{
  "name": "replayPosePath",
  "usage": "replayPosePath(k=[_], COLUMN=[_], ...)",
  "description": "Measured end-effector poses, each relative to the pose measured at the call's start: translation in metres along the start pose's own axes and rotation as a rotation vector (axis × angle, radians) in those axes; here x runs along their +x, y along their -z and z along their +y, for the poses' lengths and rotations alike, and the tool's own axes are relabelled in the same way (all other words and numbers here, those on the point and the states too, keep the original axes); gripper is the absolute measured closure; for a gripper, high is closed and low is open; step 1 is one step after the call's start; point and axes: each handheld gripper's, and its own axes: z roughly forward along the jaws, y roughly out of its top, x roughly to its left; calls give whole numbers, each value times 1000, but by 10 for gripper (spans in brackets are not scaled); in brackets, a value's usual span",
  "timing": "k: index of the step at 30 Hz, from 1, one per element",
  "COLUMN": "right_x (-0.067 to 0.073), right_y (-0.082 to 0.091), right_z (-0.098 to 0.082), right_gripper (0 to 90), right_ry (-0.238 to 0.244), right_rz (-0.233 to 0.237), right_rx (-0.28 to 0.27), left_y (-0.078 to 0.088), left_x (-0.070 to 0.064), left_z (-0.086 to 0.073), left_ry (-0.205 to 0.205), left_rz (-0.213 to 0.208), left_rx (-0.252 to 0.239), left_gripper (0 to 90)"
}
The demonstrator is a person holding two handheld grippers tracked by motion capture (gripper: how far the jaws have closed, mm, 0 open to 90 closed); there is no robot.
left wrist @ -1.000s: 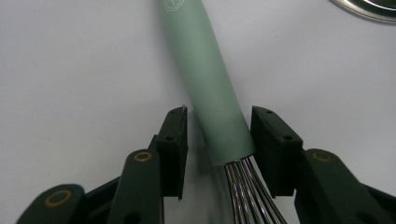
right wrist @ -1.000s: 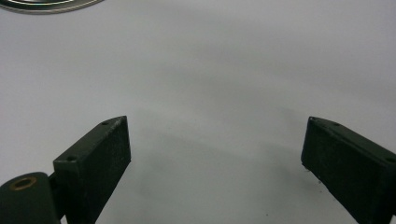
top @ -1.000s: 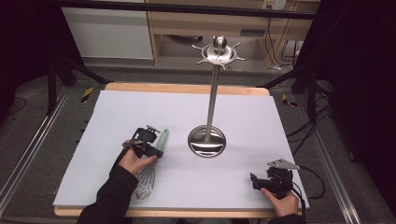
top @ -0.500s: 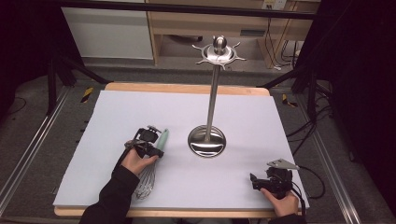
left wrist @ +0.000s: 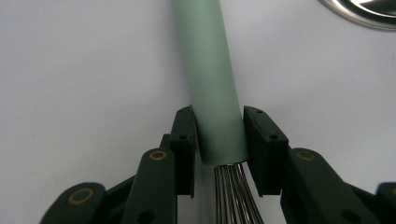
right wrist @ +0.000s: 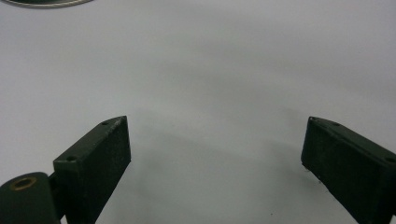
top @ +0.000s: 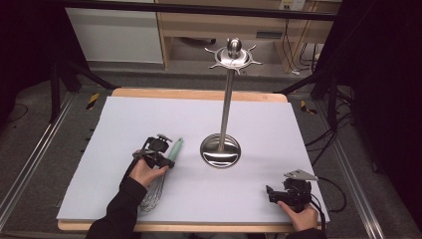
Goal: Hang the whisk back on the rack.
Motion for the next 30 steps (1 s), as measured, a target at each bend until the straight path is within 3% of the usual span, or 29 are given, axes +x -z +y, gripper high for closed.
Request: replayPosePath(k=[5,8,17,30], right_x=[0,0,0,1], right_y=[0,0,0,-1], right_z=[0,0,0,0], right_gripper=[86,86,86,86], right_ry=[-3,2,2,6], right_rz=[1,2,4,0], right_rx=[1,1,3,5], left_y=[9,17,31,55], left_x=[-3,-6,-10,-8], left_z=[-1,-4,-8,-19], left_ry=[-1,-17,-45,-53], left_rz=[-11,-18,-34,-53], left_rx=[-35,-85,-126,-217], left_gripper=[675,683,686,687])
